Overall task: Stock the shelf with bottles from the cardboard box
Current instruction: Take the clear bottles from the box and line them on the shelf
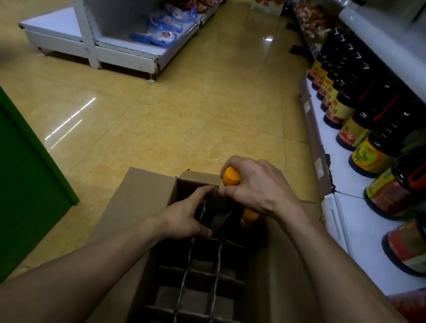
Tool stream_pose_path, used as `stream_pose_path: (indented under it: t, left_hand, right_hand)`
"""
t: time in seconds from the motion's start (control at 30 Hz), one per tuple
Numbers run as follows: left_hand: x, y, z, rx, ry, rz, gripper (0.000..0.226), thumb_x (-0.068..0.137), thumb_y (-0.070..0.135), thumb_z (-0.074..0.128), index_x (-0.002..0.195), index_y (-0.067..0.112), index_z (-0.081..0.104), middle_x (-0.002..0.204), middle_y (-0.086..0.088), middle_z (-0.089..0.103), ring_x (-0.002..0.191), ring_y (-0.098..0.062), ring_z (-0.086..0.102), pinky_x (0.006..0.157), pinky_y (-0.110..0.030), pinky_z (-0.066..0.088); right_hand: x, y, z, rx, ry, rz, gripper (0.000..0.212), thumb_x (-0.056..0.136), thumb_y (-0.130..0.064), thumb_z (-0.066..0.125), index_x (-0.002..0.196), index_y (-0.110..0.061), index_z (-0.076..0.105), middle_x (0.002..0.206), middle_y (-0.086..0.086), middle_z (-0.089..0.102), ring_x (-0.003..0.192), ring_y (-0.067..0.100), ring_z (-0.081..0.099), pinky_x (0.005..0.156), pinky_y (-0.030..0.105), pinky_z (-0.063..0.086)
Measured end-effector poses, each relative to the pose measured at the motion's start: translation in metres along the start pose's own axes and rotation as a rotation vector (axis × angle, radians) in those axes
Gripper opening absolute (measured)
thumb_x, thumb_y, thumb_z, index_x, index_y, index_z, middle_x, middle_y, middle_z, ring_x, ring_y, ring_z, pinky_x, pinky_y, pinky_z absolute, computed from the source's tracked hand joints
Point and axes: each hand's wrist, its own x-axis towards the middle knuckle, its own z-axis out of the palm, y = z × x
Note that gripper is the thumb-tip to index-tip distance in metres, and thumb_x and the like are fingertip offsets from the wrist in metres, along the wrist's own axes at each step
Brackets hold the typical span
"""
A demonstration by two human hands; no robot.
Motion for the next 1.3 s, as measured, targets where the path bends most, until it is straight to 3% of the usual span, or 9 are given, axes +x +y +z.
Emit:
stream_pose_path:
  t: [0.2, 0.5, 0.63, 0.77, 0.87, 0.93, 1.07, 1.17, 1.3]
  left_hand:
    - [-0.003, 0.002, -0.001, -0.190, 0.046, 0.052, 0.090, 0.079, 0.019, 0.086, 0.149, 0.042, 0.035, 0.134, 0.010, 0.059, 0.125, -0.013, 0.058, 0.106, -0.043, 0.053]
    - [-0.020, 0.014, -0.001, -0.302, 0.021, 0.099, 0.084, 0.074, 0.023, 0.090, 0.142, 0.041, 0.044, 0.131, 0.010, 0.065, 0.125, -0.015, 0.061, 0.111, -0.050, 0.048]
    - [-0.028, 0.023, 0.003, -0.405, 0.095, 0.134, 0.072, 0.075, 0.021, 0.090, 0.131, 0.044, 0.051, 0.129, 0.010, 0.067, 0.123, -0.014, 0.062, 0.109, -0.050, 0.049]
    - [-0.029, 0.032, 0.004, -0.478, 0.202, 0.204, 0.069, 0.072, 0.026, 0.091, 0.123, 0.051, 0.053, 0.124, 0.013, 0.069, 0.119, -0.012, 0.063, 0.106, -0.045, 0.052]
    - [-0.030, 0.043, 0.004, -0.484, 0.324, 0.294, 0.064, 0.076, 0.023, 0.088, 0.118, 0.055, 0.052, 0.119, 0.010, 0.070, 0.110, -0.008, 0.067, 0.089, -0.031, 0.059]
    - [-0.032, 0.055, 0.007, -0.476, 0.440, 0.349, 0.059, 0.078, 0.019, 0.086, 0.113, 0.053, 0.052, 0.114, 0.008, 0.069, 0.102, -0.006, 0.069, 0.076, -0.021, 0.058]
    - [-0.038, 0.073, 0.012, -0.326, 0.659, 0.309, 0.055, 0.083, 0.036, 0.075, 0.129, 0.043, 0.046, 0.120, 0.007, 0.053, 0.107, -0.007, 0.056, 0.070, -0.014, 0.044]
    - [-0.045, 0.081, 0.016, -0.330, 0.678, 0.316, 0.063, 0.083, 0.040, 0.069, 0.139, 0.042, 0.041, 0.119, 0.010, 0.050, 0.106, -0.003, 0.054, 0.066, -0.008, 0.041]
    - [-0.053, 0.077, 0.005, -0.327, 0.559, 0.374, 0.070, 0.079, 0.048, 0.080, 0.136, 0.053, 0.039, 0.121, 0.003, 0.058, 0.112, -0.014, 0.062, 0.086, -0.031, 0.058]
  right_hand:
    - [-0.007, -0.011, -0.028, 0.033, 0.184, -0.062, 0.037, 0.081, -0.056, 0.075, 0.105, -0.030, 0.062, 0.091, -0.009, 0.065, 0.085, 0.016, 0.061, 0.072, 0.035, 0.045]
    - [-0.014, -0.030, -0.043, 0.099, 0.368, -0.097, 0.038, 0.083, -0.064, 0.070, 0.088, -0.029, 0.056, 0.075, -0.009, 0.056, 0.072, 0.011, 0.059, 0.067, 0.039, 0.052]
    - [-0.015, -0.035, -0.051, 0.254, 0.352, -0.072, 0.042, 0.084, -0.066, 0.067, 0.101, -0.029, 0.057, 0.086, -0.008, 0.061, 0.082, 0.010, 0.061, 0.071, 0.038, 0.054]
    - [-0.017, -0.031, -0.060, 0.439, 0.147, -0.044, 0.054, 0.087, -0.064, 0.065, 0.131, -0.036, 0.052, 0.114, -0.011, 0.066, 0.106, 0.009, 0.063, 0.086, 0.037, 0.058]
    - [-0.021, -0.031, -0.054, 0.472, 0.011, 0.006, 0.073, 0.087, -0.064, 0.064, 0.147, -0.033, 0.038, 0.147, -0.003, 0.055, 0.130, 0.019, 0.056, 0.102, 0.047, 0.053]
    - [-0.024, -0.039, -0.045, 0.531, 0.075, 0.048, 0.084, 0.085, -0.063, 0.069, 0.151, -0.032, 0.025, 0.154, 0.000, 0.048, 0.136, 0.023, 0.052, 0.105, 0.047, 0.051]
    - [-0.024, -0.064, -0.028, 0.625, 0.416, 0.129, 0.089, 0.081, -0.057, 0.077, 0.145, -0.030, 0.022, 0.142, 0.000, 0.050, 0.123, 0.022, 0.056, 0.094, 0.038, 0.052]
    - [-0.021, -0.068, -0.023, 0.695, 0.517, 0.081, 0.080, 0.081, -0.049, 0.080, 0.140, -0.035, 0.029, 0.130, -0.003, 0.056, 0.116, 0.016, 0.058, 0.087, 0.031, 0.051]
    - [-0.026, -0.060, -0.033, 0.835, 0.531, -0.001, 0.067, 0.083, -0.032, 0.081, 0.134, -0.032, 0.038, 0.113, -0.015, 0.061, 0.109, 0.004, 0.061, 0.091, 0.034, 0.055]
